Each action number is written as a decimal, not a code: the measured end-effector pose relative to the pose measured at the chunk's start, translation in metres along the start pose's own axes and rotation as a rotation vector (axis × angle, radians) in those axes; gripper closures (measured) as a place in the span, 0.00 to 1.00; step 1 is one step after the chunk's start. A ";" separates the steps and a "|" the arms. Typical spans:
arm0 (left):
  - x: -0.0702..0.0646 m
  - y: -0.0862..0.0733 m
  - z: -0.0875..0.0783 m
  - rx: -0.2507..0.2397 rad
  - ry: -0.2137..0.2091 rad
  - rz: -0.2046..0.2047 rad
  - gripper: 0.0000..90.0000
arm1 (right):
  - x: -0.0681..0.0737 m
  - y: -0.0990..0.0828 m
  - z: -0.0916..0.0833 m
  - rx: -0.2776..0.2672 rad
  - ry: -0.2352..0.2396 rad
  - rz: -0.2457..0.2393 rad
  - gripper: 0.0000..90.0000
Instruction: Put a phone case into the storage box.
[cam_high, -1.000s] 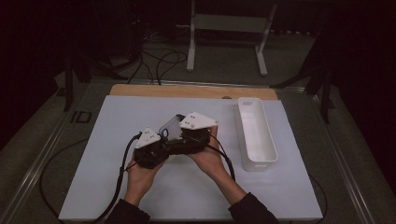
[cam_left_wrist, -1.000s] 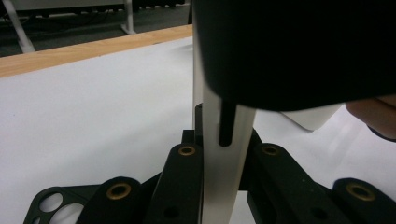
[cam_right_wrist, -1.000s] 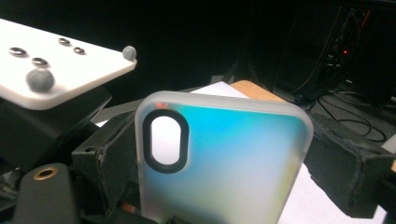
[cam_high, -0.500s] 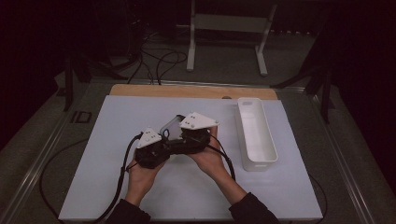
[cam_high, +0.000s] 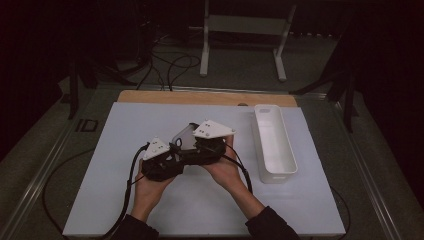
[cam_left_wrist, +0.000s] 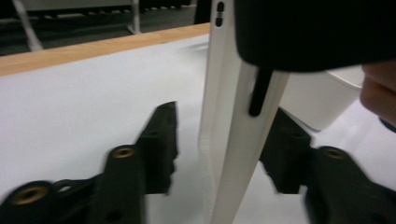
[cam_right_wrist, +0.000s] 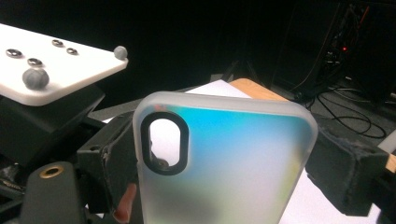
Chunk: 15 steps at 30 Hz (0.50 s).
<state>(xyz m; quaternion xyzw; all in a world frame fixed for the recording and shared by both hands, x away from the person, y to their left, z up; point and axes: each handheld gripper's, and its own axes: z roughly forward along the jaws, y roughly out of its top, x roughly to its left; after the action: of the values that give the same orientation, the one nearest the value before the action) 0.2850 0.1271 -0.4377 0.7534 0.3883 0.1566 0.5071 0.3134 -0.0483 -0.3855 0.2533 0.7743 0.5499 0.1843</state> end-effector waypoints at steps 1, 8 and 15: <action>0.000 0.000 -0.001 -0.005 0.014 0.006 0.49 | 0.000 0.000 0.000 -0.001 -0.002 0.002 0.18; 0.000 -0.002 -0.007 -0.015 0.059 0.031 0.18 | -0.004 0.000 -0.001 -0.005 -0.004 0.015 0.18; 0.004 -0.005 -0.010 -0.012 0.044 0.043 0.04 | -0.006 0.001 -0.002 -0.007 -0.007 0.018 0.18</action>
<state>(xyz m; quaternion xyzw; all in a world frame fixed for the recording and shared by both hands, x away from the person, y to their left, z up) 0.2788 0.1371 -0.4382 0.7548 0.3824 0.1863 0.4992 0.3169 -0.0532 -0.3835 0.2619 0.7694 0.5532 0.1829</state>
